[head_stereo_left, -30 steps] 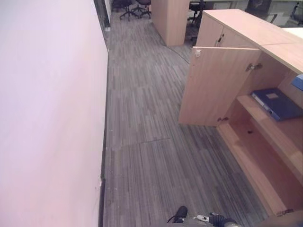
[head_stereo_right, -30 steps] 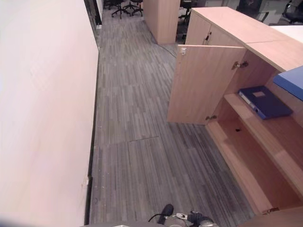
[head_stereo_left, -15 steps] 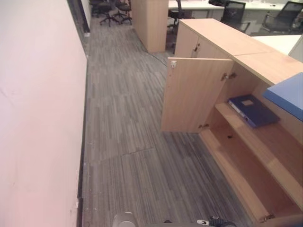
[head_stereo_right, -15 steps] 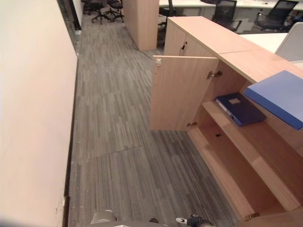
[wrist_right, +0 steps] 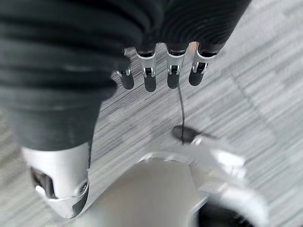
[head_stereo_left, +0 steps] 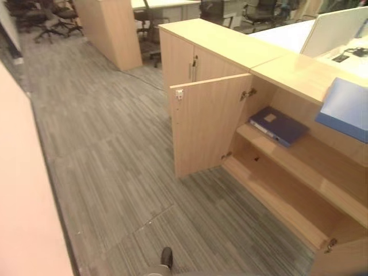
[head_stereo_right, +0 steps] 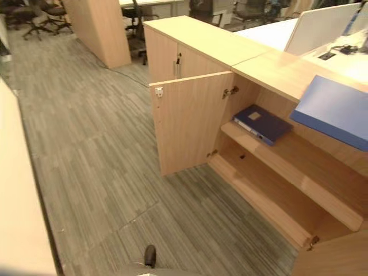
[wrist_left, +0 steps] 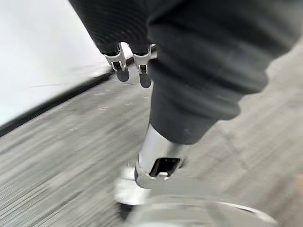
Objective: Put the empty folder in the office cabinet
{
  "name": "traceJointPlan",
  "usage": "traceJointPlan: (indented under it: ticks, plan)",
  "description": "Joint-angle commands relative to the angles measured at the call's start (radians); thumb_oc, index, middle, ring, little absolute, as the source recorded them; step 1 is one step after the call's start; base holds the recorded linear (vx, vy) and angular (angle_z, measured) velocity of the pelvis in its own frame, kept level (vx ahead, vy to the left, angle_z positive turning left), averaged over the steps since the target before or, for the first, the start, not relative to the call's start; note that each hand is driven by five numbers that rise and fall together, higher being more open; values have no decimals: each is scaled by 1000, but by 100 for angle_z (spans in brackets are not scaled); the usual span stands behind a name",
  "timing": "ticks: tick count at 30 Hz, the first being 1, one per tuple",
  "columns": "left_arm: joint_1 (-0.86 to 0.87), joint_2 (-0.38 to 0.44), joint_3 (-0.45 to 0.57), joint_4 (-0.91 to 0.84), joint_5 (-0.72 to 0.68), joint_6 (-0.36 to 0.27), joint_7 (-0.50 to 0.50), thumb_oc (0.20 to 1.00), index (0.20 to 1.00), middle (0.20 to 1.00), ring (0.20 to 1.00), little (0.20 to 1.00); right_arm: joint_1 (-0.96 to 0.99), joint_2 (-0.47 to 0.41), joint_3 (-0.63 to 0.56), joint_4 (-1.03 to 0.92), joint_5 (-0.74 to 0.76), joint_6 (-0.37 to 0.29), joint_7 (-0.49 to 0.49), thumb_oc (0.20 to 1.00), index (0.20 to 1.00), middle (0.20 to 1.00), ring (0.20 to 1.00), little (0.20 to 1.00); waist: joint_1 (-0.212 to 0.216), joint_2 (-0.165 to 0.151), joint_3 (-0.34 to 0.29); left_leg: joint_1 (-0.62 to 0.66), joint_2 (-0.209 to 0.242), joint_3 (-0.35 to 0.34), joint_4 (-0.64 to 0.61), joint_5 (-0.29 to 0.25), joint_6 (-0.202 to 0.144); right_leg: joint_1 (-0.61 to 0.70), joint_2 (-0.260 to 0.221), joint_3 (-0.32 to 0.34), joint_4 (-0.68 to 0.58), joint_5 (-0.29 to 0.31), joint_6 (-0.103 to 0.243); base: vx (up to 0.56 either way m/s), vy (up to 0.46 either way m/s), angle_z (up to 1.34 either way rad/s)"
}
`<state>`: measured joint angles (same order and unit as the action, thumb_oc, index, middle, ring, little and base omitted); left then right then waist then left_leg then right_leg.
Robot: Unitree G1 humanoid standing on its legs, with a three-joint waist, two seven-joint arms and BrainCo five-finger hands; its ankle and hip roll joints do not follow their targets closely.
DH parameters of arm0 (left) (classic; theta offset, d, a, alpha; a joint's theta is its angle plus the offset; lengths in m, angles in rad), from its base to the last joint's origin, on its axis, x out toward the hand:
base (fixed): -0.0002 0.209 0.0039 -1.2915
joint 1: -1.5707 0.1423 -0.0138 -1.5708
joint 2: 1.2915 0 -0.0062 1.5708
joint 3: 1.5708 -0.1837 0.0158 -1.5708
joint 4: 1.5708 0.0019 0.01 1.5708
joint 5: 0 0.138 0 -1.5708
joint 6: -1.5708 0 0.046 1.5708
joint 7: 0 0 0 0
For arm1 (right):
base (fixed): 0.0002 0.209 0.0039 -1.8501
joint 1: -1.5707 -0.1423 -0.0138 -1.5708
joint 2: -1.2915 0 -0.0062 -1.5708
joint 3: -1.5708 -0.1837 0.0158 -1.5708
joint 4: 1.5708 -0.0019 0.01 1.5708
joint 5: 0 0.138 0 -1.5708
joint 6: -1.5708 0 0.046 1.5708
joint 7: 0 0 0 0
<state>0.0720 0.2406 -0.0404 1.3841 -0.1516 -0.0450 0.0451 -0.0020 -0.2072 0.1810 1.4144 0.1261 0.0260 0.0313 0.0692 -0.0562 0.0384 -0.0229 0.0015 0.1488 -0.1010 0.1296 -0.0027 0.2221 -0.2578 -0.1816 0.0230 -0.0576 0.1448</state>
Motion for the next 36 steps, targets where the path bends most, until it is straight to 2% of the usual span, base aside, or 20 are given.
traceJointPlan:
  ticks: [1,2,4,5,6,7,10,12,13,17,18,19,21,25,29,30,32,34,35,36]
  plan:
    - [-10,-23,-3,35,-19,-2,-12,1000,1000,1000,1000,1000,-54,-58,-29,5,9,-4,-1,1000,1000,1000,1000,1000,23,59,3,10,-49,-46,14,-91,17,-104,-60,-20,167,83,35,112,300,-78]
    - [-14,-18,-8,29,-15,0,-13,1000,1000,1000,1000,1000,-59,-58,-28,-6,14,-6,-6,1000,1000,1000,1000,1000,15,65,12,24,-56,-34,14,-103,26,-133,-87,-38,227,127,19,103,309,-62]
    - [-22,-7,-17,20,-2,1,-12,1000,1000,1000,1000,1000,-66,-56,-29,-31,29,-11,-15,1000,1000,1000,1000,1000,11,70,30,56,-64,6,14,-131,37,-165,-145,-129,327,155,-5,152,294,-44]
    - [-23,-3,-19,16,5,3,-11,1000,1000,1000,1000,1000,-72,-50,-27,-45,36,-15,-17,1000,1000,1000,1000,1000,13,65,37,82,-64,32,14,-164,31,-171,-178,-202,364,156,10,157,185,-39]
    - [-23,-3,-19,16,6,4,-11,1000,1000,1000,1000,1000,-72,-50,-27,-46,36,-15,-17,1000,1000,1000,1000,1000,12,65,39,83,-65,32,14,-164,32,-169,-179,-203,365,156,11,177,161,-40]
    - [-29,-1,-21,10,11,9,-11,1000,1000,1000,1000,1000,-92,-43,-17,-61,41,-17,-19,1000,1000,1000,1000,1000,10,64,46,95,-55,81,14,-177,33,-178,-188,-316,354,173,25,87,98,-59]
    - [-37,-1,-28,8,11,14,-13,1000,1000,1000,1000,1000,-129,-37,13,-80,33,-19,-16,1000,1000,1000,1000,1000,-2,69,72,122,-31,135,14,-192,34,-260,-111,-406,307,171,39,126,53,-102]
    - [-34,-7,-32,10,29,17,-14,1000,1000,1000,1000,1000,-138,-33,27,-83,29,-20,-17,1000,1000,1000,1000,1000,-10,60,84,157,-26,162,14,-215,30,-304,-55,-440,200,199,47,145,-45,-67]
    - [-34,-7,-32,10,29,17,-14,1000,1000,1000,1000,1000,-138,-33,27,-83,29,-20,-17,1000,1000,1000,1000,1000,-10,61,85,158,-25,162,14,-215,30,-303,-53,-440,198,200,47,110,-68,-61]
    - [-37,-10,-24,9,40,20,-20,1000,1000,1000,1000,1000,-128,-20,14,-74,56,-17,-20,1000,1000,1000,1000,1000,-23,17,97,209,-39,191,14,-245,16,-346,18,-533,-12,291,75,145,-109,-16]
    - [-43,-11,-35,10,75,18,-26,1000,1000,1000,1000,1000,-111,-16,9,-60,59,-16,-20,1000,1000,1000,1000,1000,-26,-2,89,219,-39,201,14,-257,10,-318,35,-567,-86,295,70,191,-175,-49]
    - [-42,-15,-41,13,85,20,-29,1000,1000,1000,1000,1000,-100,-16,14,-48,53,-15,-22,1000,1000,1000,1000,1000,-24,-7,79,225,-37,211,14,-266,11,-297,35,-584,-96,289,62,201,-177,-52]
    - [-35,-20,-46,19,100,25,-34,1000,1000,1000,1000,1000,-87,-19,14,-33,46,-14,-24,1000,1000,1000,1000,1000,-26,-5,56,235,-23,225,14,-272,8,-285,49,-587,-99,264,40,193,-129,-27]
    - [-36,-22,-61,25,116,28,-34,1000,1000,1000,1000,1000,-79,-23,4,-11,51,-14,-25,1000,1000,1000,1000,1000,-47,9,32,272,24,239,21,-281,-11,-276,94,-545,-89,223,5,242,-137,-9]
    - [-37,-16,-66,19,110,26,-35,1000,1000,1000,1000,1000,-80,-30,4,-3,62,-19,-30,1000,1000,1000,1000,1000,-69,15,22,281,107,279,166,-310,-50,-254,129,-510,-59,166,-33,246,-201,-12]
    - [-38,-12,-63,14,101,27,-34,1000,1000,1000,1000,1000,-82,-30,14,-5,59,-19,-29,1000,1000,1000,1000,1000,-70,15,21,275,136,290,223,-290,-66,-241,148,-501,-60,151,-46,230,-282,-20]
    - [-35,-3,-58,0,85,25,-29,1000,1000,1000,1000,1000,-90,-30,44,-11,42,-18,-27,1000,1000,1000,1000,1000,-56,6,29,227,219,290,431,-218,-89,-200,200,-469,-75,111,-86,259,-382,-43]
    - [-34,2,-66,-23,75,26,-21,1000,1000,1000,1000,1000,-96,-32,69,-22,33,-14,-27,1000,1000,1000,1000,1000,-29,-3,59,139,297,238,692,-123,-94,-151,250,-439,-98,71,-135,187,-391,-69]
    - [-40,3,-70,-35,63,24,-15,1000,1000,1000,1000,1000,-100,-36,76,-30,32,-14,-30,1000,1000,1000,1000,1000,-14,-6,76,94,311,210,782,-74,-97,-130,262,-429,-110,56,-148,94,-302,-74]
    - [-43,-1,-77,-45,57,22,-9,1000,1000,1000,1000,1000,-105,-40,80,-34,30,-11,-34,1000,1000,1000,1000,1000,-2,-8,90,34,324,181,846,-62,-95,-118,272,-418,-110,40,-161,55,-190,-79]
